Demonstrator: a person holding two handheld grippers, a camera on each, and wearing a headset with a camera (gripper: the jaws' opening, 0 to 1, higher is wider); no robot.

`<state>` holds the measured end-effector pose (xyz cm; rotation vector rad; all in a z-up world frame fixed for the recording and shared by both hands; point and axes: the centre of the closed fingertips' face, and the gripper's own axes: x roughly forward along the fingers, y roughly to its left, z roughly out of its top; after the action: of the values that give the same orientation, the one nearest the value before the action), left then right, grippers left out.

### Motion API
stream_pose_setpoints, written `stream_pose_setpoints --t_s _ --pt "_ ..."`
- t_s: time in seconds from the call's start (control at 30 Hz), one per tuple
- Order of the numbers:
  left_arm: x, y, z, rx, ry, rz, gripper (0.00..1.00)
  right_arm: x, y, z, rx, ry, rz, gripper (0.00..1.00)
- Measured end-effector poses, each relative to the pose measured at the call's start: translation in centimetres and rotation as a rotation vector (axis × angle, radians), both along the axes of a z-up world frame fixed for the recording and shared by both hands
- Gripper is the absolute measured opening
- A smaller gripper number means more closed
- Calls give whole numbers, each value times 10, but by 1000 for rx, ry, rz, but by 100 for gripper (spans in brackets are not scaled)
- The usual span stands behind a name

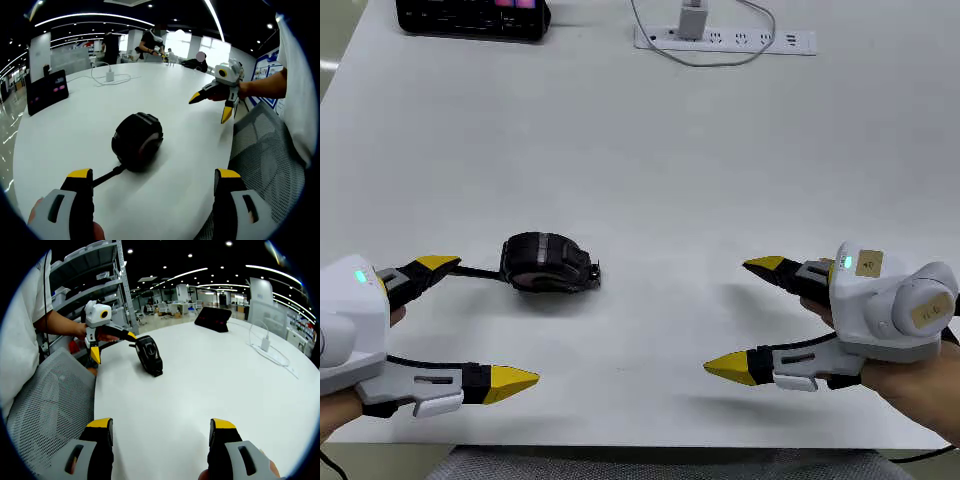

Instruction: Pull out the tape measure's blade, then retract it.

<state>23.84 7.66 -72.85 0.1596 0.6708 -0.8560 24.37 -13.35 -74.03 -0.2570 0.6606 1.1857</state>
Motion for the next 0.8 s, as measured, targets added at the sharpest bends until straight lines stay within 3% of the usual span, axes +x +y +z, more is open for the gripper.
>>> stream_pose_setpoints --t_s 0.5,0.8 --pt "1 2 1 1 -14 10 99 1 2 1 7 4 2 80" --pt "0 4 0 3 -13 11 95 -1 4 1 9 2 13 74"
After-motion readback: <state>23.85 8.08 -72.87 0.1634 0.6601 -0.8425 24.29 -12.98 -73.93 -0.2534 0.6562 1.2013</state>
